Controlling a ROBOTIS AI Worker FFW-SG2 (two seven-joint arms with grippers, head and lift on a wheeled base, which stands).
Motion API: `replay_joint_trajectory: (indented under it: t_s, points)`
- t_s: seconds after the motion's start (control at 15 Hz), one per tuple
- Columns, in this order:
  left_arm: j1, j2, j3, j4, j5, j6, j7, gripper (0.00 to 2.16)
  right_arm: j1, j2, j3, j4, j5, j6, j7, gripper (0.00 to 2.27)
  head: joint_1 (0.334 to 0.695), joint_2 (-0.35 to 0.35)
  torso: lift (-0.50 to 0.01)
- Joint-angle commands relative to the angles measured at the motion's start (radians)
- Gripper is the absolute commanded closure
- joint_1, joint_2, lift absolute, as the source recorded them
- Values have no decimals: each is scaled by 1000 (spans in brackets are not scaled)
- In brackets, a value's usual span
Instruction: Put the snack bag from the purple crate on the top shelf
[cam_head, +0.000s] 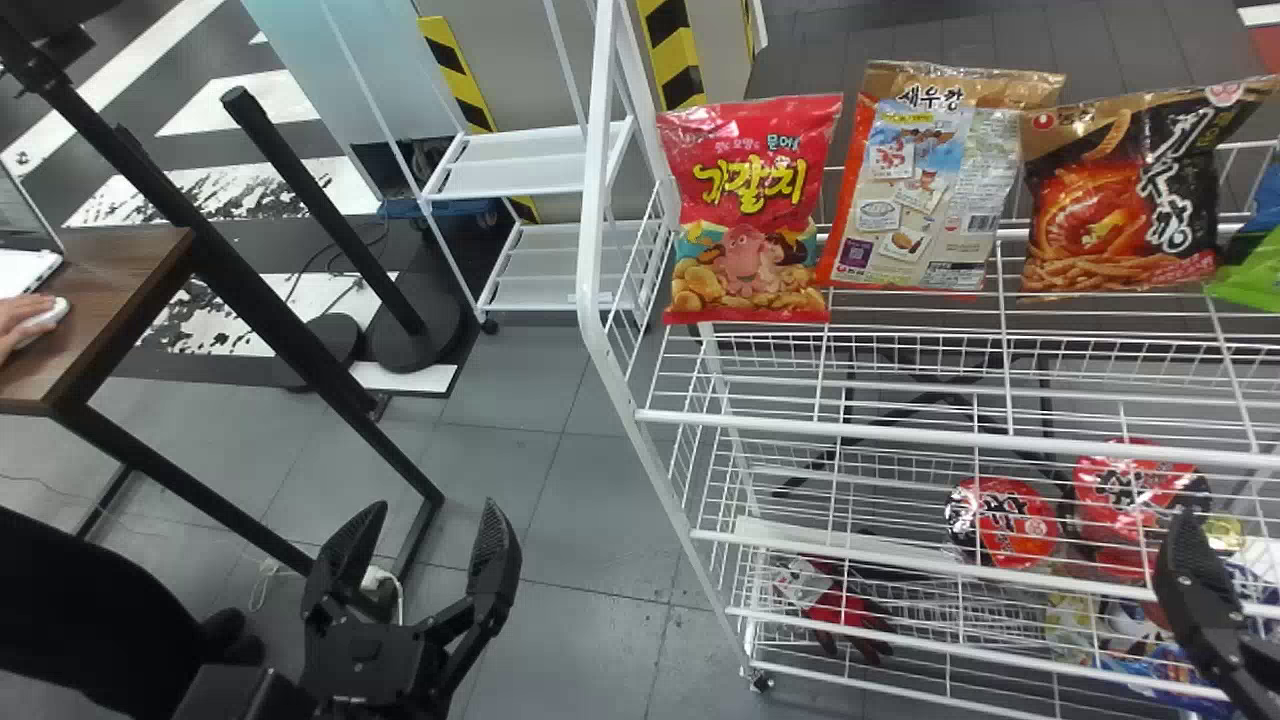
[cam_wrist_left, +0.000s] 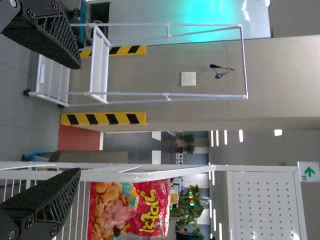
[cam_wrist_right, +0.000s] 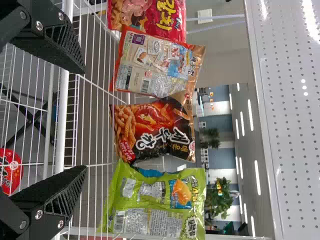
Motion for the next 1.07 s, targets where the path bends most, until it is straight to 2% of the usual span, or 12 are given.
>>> replay_joint_trajectory:
  t_s: [0.0,1.0]
  points:
    - [5,-3,-1,-6,-5,0,0,73,7,-4,0,0,-2,1,0,157,695,350,0]
    - [8,-3,-10,-18,-11,0,3,73,27,-7,2,-19,6,1,0,164,695,350,0]
